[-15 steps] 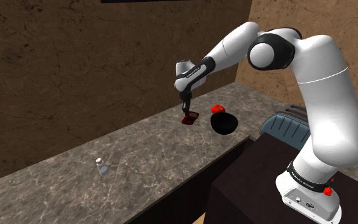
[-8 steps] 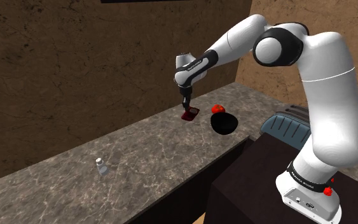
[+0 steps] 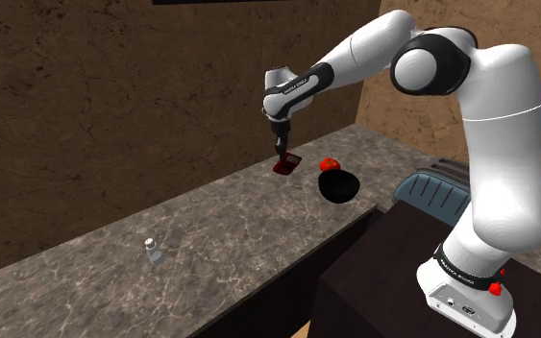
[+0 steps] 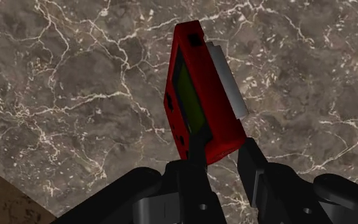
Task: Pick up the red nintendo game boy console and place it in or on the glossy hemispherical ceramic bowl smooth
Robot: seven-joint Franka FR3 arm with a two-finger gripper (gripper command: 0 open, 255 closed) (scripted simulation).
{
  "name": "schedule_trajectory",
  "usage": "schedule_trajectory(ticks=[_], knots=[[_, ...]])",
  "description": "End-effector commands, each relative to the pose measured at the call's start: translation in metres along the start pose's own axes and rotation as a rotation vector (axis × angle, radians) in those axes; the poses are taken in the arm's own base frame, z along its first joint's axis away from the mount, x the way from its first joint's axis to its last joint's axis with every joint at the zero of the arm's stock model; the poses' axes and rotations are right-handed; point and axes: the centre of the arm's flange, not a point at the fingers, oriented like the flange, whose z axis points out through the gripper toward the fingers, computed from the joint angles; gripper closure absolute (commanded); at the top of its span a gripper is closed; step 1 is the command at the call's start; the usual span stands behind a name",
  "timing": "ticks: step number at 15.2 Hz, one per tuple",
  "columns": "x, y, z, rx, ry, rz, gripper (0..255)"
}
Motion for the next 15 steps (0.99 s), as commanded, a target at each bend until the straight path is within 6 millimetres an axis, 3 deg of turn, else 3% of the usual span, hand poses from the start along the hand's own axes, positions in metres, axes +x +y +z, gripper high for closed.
schedule_trajectory(ticks=[1,6,15], knots=[[-0.002,0.000,-0.010,0.000,0.000,0.000,255],[-0.004,0.000,-0.032,0.000,0.000,0.000,255],[-0.117,0.031,-0.050,0.000,0.000,0.000,255]])
